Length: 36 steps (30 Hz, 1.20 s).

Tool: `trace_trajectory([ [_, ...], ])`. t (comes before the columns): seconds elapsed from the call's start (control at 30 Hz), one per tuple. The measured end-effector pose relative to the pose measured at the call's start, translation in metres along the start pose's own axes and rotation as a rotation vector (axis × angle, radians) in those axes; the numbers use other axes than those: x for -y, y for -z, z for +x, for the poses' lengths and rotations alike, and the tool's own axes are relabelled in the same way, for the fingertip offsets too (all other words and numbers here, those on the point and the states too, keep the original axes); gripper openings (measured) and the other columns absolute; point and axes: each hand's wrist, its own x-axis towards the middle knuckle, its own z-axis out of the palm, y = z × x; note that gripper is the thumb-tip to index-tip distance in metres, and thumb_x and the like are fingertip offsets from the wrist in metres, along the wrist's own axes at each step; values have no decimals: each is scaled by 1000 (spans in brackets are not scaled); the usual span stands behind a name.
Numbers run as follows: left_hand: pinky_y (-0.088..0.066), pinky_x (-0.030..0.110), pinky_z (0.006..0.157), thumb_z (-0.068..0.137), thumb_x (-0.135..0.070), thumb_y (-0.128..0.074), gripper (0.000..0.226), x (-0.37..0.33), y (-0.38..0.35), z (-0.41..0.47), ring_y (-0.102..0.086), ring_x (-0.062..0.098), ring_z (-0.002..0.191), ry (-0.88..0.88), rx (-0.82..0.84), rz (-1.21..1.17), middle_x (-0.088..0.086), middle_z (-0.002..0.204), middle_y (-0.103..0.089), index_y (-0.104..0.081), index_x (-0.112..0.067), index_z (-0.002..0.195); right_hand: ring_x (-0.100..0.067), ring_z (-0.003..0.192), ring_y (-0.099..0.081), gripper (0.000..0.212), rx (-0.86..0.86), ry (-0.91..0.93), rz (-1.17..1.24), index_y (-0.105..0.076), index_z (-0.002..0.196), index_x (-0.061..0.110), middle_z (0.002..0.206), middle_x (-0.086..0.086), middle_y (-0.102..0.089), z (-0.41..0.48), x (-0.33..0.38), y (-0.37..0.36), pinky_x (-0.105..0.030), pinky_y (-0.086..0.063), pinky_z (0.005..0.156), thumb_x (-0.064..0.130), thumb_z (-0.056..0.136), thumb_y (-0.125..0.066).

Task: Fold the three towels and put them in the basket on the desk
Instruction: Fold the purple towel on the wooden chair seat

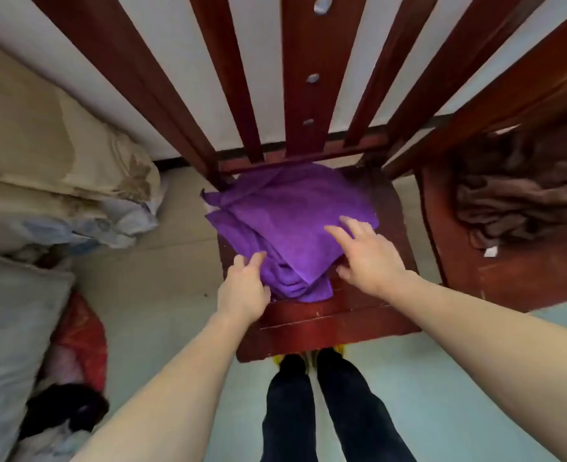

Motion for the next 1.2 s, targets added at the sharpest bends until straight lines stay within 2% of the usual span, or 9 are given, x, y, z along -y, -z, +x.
trace_trajectory([
  [0.2, -47, 42, 85, 86, -20, -56, 31, 8, -38, 11, -49, 33, 114, -27, 85, 234, 11, 116, -49, -55, -17, 116, -33, 102, -59, 25, 34, -100, 78, -63, 110, 19, 123, -6, -48, 6, 7, -42, -39, -47, 74, 35, 95, -51],
  [0.4, -47, 35, 81, 81, -33, -56, 28, 15, -65, -25, -59, 32, 106, 118, 266, 178, 9, 112, -64, -59, -14, 101, -37, 98, -62, 22, 97, -463, 224, -55, 84, 16, 103, -14, -67, -36, -24, -54, -36, -38, 70, 36, 90, -48],
  [0.6, -47, 39, 83, 82, -23, -56, 30, 31, -54, -34, -53, 32, 112, 230, 54, -12, 11, 117, -56, -56, -16, 111, -41, 111, -57, 31, -60, -908, 403, -61, 107, 10, 121, -24, -60, -46, -75, -33, -42, -44, 88, 34, 93, -49],
  [0.7, -45, 42, 85, 74, -25, -66, 61, 20, -37, -17, -44, 33, 116, 39, -291, -45, 11, 127, -44, -46, -20, 132, -37, 127, -46, 50, -314, -642, 458, -45, 134, 19, 141, -15, -44, -25, -67, -24, -48, -42, 96, 41, 91, -57],
  [0.77, -40, 42, 94, 71, -31, -71, 81, 9, -33, 3, -39, 32, 122, -70, -238, 123, 12, 139, -36, -35, -26, 145, -30, 141, -30, 79, -219, -379, 384, -31, 147, 29, 157, -9, -25, -15, -53, -29, -50, -39, 104, 54, 81, -67],
  [0.9, -36, 38, 87, 85, -36, -59, 32, -10, -35, 28, -45, 30, 112, -112, -152, 268, 7, 120, -54, -65, -25, 114, -35, 141, -33, 49, -25, -7, 25, -66, 119, 25, 157, -9, -32, -33, -26, -73, -55, -45, 94, 35, 72, -78],
  [1.0, -42, 41, 86, 88, -39, -59, 31, -5, -32, 31, -52, 33, 106, -37, -174, -39, 8, 108, -63, -59, -20, 113, -31, 118, -58, 10, -178, -97, 371, -74, 91, 15, 127, -8, -65, -43, -30, -82, -45, -52, 84, 20, 82, -72],
  [1.1, -44, 44, 87, 88, -46, -59, 47, 7, -34, 21, -51, 33, 101, -36, -145, -174, 10, 104, -62, -52, -15, 122, -23, 92, -64, 17, -333, -562, 1116, -70, 82, 15, 91, -6, -71, -22, -42, -53, -35, -49, 88, 15, 95, -58],
  [1.2, -42, 40, 88, 88, -48, -58, 44, 11, -46, 10, -48, 29, 98, -67, -177, -130, 9, 104, -58, -57, -11, 113, -27, 100, -68, 19, -480, -924, 1683, -68, 107, 12, 106, -10, -71, 8, -67, -19, -44, -53, 95, 18, 97, -53],
])
